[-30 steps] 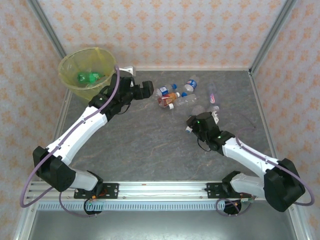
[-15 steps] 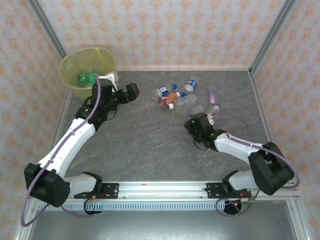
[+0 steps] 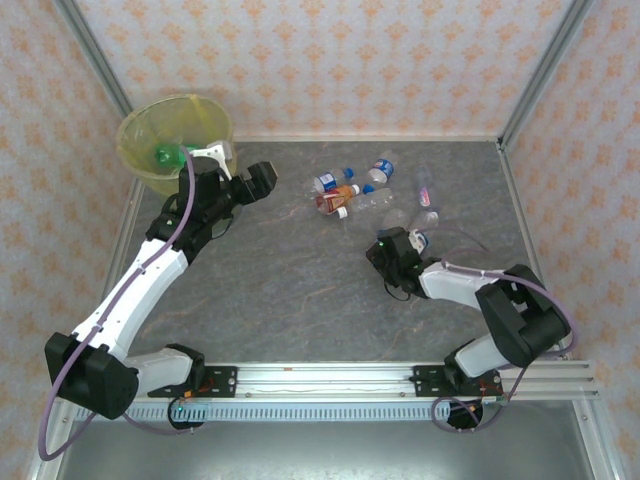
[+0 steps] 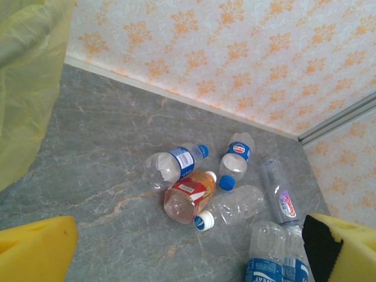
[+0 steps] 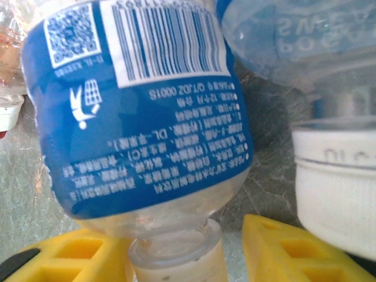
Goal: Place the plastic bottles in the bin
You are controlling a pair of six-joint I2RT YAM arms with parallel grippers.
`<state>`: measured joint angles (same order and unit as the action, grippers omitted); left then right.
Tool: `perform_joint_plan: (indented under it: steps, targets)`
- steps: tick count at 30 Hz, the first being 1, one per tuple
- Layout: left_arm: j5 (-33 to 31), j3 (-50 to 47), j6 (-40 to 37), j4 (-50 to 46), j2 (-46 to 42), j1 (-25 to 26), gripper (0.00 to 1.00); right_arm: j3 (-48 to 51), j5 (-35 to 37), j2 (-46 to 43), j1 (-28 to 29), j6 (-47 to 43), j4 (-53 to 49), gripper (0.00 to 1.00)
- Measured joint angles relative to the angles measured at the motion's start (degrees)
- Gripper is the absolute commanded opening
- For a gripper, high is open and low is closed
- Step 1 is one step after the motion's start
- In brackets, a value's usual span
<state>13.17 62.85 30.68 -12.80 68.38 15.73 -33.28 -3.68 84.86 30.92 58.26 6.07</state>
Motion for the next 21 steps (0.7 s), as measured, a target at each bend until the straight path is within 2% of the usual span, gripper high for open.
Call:
perform_joint_plan:
  steps: [5,10,16,21]
  targets:
    - [0.61,0.00,-0.02,-0.92,0.00,-0.02,0.99,-0.04,-0.26,1.31,0.00,-1.84,1.55,0.30]
    - [1.29,0.00,-0.07,-1.27,0.00,-0.02,0.99,-0.07,-0.20,1.31,0.00,-3.93,1.73,0.23]
    - [2.32,0.00,0.02,-1.33,0.02,-0.02,0.99,-0.35,0.98,-1.31,0.92,-7.13,-0.26,0.22]
    - [4.52,1.31,1.25,-1.25,1.79,-0.02,0.99,-1.64,3.58,-6.40,4.09,-10.97,-2.47,0.23]
